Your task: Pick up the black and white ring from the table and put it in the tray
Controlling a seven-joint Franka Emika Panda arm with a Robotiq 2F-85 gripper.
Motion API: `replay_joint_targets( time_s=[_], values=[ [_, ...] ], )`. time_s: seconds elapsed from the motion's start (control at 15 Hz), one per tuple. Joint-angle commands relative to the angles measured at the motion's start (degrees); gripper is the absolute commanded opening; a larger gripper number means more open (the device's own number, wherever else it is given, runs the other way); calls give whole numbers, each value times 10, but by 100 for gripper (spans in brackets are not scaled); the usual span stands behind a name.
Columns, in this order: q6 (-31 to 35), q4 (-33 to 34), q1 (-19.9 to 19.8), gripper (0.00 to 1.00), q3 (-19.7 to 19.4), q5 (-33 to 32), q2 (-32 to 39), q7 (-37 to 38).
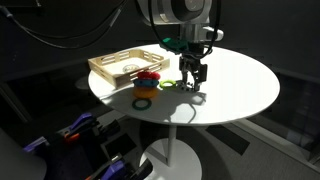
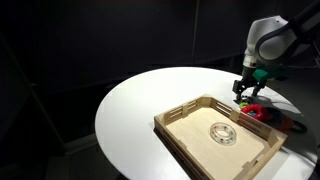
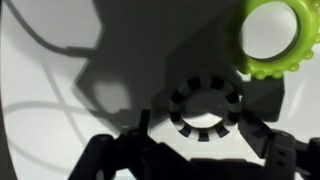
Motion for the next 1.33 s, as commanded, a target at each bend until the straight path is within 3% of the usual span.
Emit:
replay_joint_targets(
  time_s=[0.0,0.13,0.2,0.73,1.27],
  values=[
    [1,12,8,60,-8,2,9,12],
    [-6,16,10,43,-8,2,4,14],
    [-8,17,11,42,-7,2,-1,14],
    [-93,37,36,41,7,-9,-57,14],
    [-173,48,58,41,58,-7,-120,2]
  ],
)
